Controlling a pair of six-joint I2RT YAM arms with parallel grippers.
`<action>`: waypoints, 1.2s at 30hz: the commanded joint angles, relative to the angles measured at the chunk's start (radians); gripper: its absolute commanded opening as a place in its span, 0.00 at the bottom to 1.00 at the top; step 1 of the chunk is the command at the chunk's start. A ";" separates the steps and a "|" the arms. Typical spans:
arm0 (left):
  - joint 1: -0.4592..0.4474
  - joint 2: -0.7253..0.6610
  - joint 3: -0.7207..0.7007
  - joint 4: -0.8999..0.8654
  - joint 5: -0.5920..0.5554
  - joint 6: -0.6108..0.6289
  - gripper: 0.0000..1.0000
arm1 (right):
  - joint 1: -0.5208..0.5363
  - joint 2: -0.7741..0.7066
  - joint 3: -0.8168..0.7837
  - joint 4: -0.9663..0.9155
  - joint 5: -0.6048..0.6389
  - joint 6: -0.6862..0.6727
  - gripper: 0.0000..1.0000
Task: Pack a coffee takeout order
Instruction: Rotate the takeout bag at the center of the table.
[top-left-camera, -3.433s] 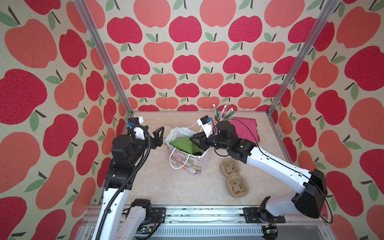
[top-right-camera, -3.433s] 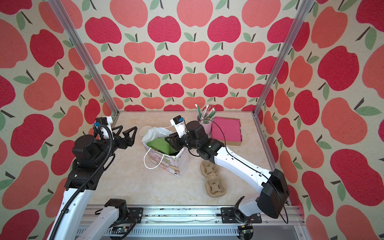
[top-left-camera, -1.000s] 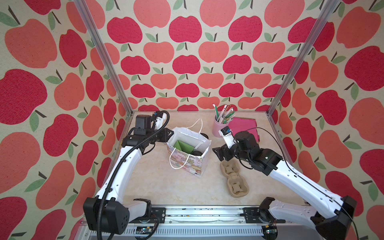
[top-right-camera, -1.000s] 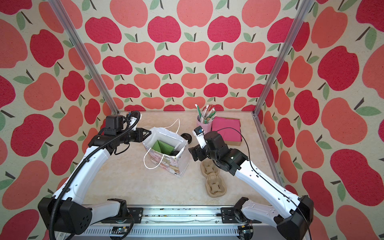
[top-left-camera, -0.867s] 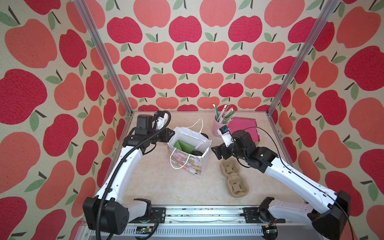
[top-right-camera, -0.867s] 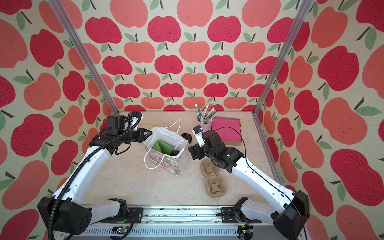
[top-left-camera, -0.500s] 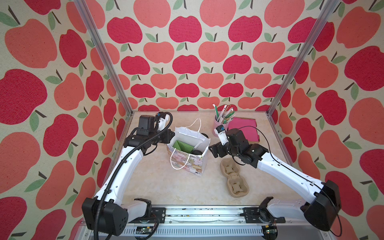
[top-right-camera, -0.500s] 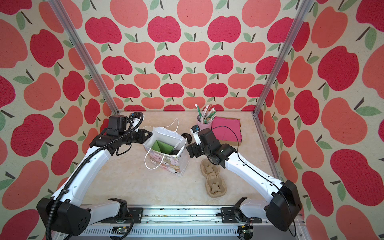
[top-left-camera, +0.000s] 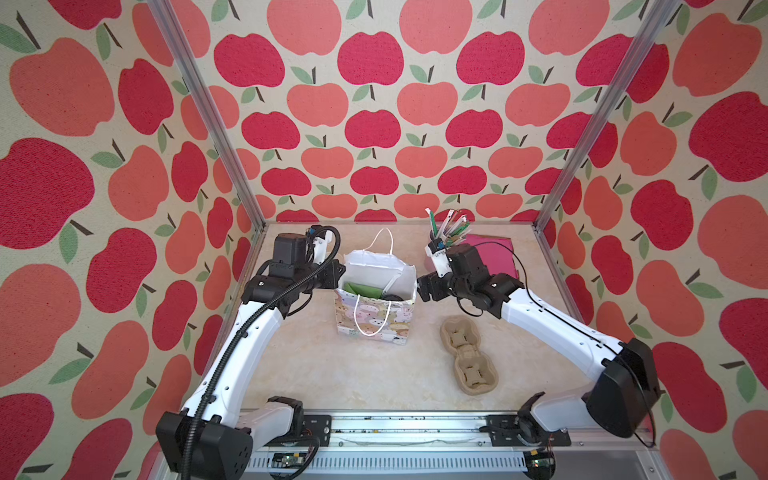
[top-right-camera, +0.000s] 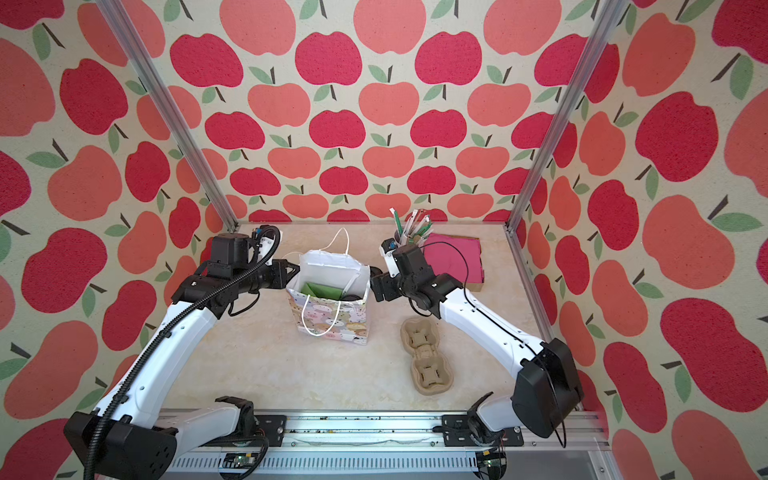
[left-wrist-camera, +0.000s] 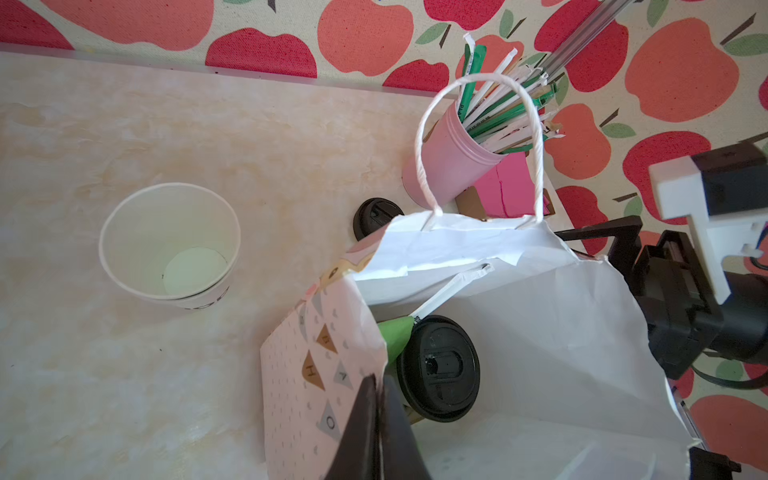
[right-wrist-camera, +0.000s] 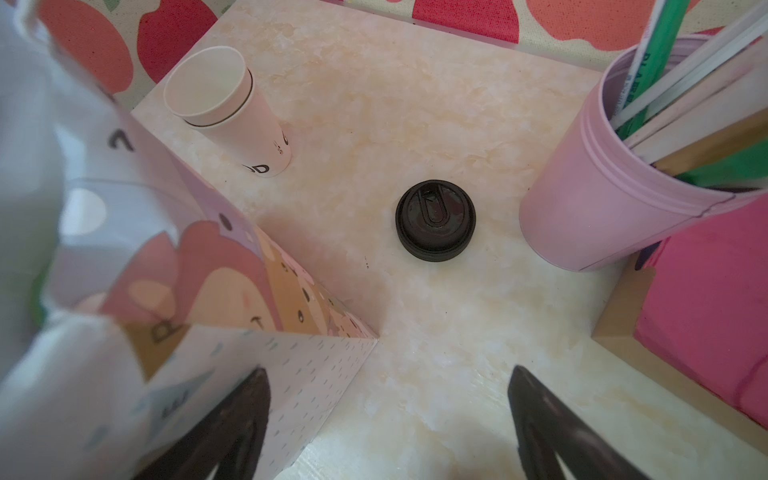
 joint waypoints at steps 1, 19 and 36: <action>-0.005 -0.014 -0.013 -0.020 -0.027 -0.031 0.08 | -0.001 0.037 0.053 0.017 -0.049 0.015 0.91; 0.051 -0.062 -0.013 -0.018 -0.099 -0.025 0.40 | -0.010 0.053 0.102 -0.011 -0.010 -0.035 0.91; 0.342 -0.192 -0.150 0.199 -0.171 -0.012 0.83 | -0.205 -0.326 -0.307 0.328 0.353 -0.118 0.99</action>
